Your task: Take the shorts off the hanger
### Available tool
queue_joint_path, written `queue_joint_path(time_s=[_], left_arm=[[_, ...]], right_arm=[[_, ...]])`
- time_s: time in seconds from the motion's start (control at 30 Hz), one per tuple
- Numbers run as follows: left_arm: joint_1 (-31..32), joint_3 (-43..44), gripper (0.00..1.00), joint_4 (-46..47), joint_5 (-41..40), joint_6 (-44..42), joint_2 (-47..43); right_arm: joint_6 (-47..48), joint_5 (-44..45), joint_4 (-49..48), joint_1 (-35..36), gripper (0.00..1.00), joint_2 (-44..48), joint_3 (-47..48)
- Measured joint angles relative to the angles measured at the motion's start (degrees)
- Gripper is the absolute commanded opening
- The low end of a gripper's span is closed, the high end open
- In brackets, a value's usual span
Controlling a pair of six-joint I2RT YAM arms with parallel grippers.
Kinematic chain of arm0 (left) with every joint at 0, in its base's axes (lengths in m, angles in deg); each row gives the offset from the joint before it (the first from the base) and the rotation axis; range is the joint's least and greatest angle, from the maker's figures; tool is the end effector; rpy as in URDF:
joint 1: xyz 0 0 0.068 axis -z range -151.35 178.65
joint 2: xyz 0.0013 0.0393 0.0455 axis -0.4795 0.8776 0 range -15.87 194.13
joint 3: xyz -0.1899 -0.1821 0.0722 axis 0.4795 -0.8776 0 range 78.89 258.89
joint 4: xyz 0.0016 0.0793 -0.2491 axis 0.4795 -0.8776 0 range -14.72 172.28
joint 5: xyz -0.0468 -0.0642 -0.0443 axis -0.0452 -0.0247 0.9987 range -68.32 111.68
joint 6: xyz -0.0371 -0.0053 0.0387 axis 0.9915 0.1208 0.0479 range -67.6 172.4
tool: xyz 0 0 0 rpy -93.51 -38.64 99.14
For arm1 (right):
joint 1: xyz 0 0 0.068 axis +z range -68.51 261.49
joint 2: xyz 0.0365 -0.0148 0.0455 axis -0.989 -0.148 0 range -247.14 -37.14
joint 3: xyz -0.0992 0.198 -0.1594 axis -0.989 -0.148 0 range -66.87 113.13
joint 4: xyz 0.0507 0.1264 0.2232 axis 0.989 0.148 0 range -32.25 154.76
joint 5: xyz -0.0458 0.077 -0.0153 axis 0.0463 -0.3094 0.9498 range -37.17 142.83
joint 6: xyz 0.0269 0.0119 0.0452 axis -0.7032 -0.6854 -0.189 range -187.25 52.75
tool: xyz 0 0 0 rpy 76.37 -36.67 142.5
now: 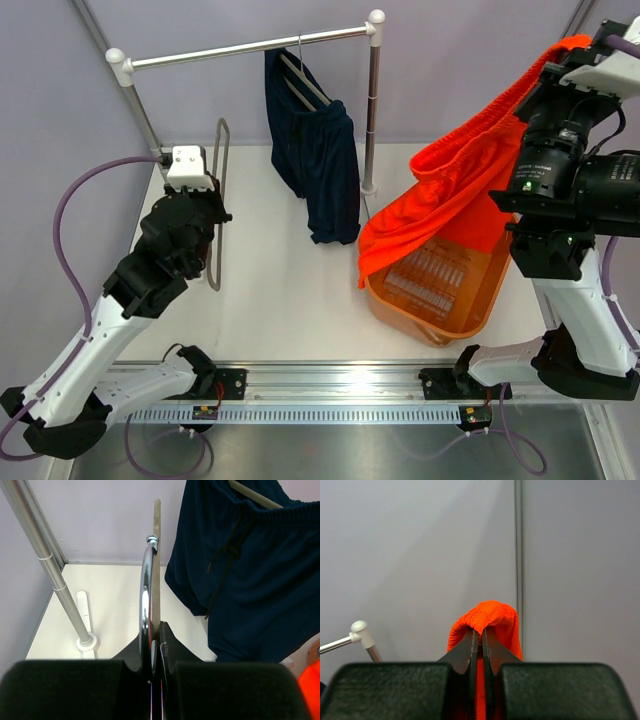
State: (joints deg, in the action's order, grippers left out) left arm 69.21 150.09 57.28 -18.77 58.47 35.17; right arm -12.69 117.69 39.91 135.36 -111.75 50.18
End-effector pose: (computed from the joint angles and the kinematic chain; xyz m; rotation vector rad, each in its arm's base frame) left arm 0.1396 -0.0891 0.4511 -0.0415 1.6348 -0.0393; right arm 0.1053 0.0896 0.6550 0.2720 1.1668 -0.3037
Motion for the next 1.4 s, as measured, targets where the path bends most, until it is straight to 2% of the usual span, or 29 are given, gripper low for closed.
queue_joint_path(time_s=[0.33,0.5,0.77,0.87,1.0,1.13,1.27,1.4], left_arm=[[0.0,-0.6,0.0,-1.1,1.4,0.3,0.0],[0.0,-2.3,0.0,-1.0,1.5,0.2,-0.3],[0.0,-3.3,0.0,-1.0,1.5,0.2,-0.5],[0.0,-3.6,0.0,-1.0,1.5,0.2,-0.7],[0.0,-3.8,0.0,-1.0,1.6,0.2,-0.9],[0.0,-3.8,0.0,-1.0,1.9,0.2,-0.9],[0.0,-3.8,0.0,-1.0,2.2,0.2,-0.8],[0.0,-3.8,0.0,-1.0,2.2,0.2,-0.8]], right_arm=[[-7.2,-1.1,5.0,-2.2,0.0,2.7,-3.7],[-14.9,-2.4,11.8,-2.3,0.0,3.0,-7.3],[-25.1,-2.9,18.3,-3.1,0.0,4.1,-19.9],[-33.7,-3.9,25.8,-7.1,0.0,4.7,-25.1],[-49.2,-9.5,38.6,-18.9,0.01,8.2,-33.4],[-60.8,-14.8,46.5,-29.5,0.03,13.4,-40.7],[-69.6,-22.4,49.1,-39.3,0.06,17.4,-48.2],[-74.8,-27.9,51.0,-42.4,0.11,18.3,-54.5]])
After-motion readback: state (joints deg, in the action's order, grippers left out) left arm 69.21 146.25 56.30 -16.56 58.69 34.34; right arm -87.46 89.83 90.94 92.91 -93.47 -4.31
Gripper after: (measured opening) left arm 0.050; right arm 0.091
